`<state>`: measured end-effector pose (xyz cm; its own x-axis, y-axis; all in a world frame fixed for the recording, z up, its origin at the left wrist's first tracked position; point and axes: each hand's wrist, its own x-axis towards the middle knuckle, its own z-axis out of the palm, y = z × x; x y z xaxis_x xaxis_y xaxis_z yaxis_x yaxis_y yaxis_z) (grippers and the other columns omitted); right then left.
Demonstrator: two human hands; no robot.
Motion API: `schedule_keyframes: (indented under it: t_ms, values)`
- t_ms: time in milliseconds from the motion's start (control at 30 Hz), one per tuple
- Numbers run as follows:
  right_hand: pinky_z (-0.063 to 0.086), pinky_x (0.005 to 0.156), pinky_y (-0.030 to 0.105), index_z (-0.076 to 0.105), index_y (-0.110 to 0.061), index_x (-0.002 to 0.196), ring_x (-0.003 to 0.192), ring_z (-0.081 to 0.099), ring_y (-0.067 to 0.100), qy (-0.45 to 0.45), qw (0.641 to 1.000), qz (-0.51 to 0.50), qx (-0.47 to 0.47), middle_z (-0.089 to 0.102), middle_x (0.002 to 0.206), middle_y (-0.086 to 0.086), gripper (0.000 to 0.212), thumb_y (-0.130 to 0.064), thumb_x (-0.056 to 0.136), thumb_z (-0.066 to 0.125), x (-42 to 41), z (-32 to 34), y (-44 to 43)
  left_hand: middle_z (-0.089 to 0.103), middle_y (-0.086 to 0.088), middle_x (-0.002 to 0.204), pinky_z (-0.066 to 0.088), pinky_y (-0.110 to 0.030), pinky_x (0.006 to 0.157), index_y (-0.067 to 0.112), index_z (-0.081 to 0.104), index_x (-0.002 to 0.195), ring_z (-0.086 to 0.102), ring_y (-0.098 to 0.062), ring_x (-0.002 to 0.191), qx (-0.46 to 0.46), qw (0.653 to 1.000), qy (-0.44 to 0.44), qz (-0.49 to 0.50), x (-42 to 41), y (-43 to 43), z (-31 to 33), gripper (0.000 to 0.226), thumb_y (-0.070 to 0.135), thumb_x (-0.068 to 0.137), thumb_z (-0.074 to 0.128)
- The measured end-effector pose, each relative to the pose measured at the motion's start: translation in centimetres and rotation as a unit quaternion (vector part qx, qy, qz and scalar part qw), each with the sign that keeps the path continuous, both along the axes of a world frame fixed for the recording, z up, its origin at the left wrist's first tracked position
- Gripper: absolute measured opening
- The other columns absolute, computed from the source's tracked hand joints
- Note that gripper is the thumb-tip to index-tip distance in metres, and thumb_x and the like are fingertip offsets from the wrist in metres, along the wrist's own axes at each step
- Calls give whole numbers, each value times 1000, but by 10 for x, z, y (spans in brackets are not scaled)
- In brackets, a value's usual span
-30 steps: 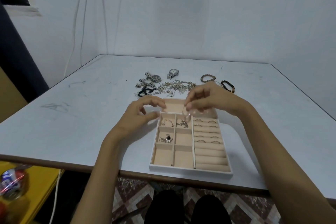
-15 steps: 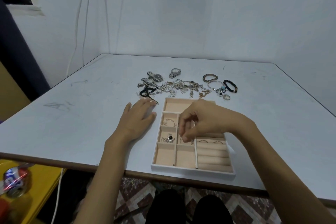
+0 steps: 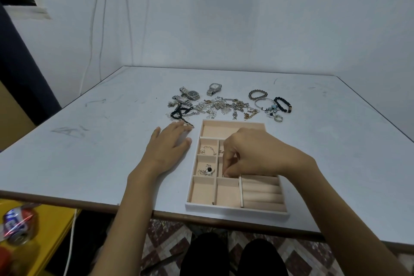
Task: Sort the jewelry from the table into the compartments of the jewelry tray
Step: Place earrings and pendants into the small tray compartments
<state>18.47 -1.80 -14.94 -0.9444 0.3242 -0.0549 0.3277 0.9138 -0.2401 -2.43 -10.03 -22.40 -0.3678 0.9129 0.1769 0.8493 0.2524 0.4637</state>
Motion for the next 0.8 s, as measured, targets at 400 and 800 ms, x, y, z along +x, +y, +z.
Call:
schedule_keyframes:
  t_ms: [400, 800]
  values:
    - [43, 50, 11, 74, -14, 90, 64, 60, 12, 224, 947, -152, -172, 70, 82, -6, 19, 0, 87, 62, -6, 17, 89, 29, 6, 154, 1, -39, 118, 29, 43, 139, 19, -8, 144, 0, 1000, -3, 1, -1, 0, -1, 39, 33, 100, 39]
    - [36, 67, 27, 73, -21, 83, 87, 56, 12, 119, 949, -291, -7, 68, 91, -8, 7, -15, 79, 73, -11, -27, 141, 29, 8, 154, 1, -37, 118, 30, 43, 139, 19, -6, 143, 4, 1000, -5, 2, -1, 0, -1, 39, 33, 100, 39]
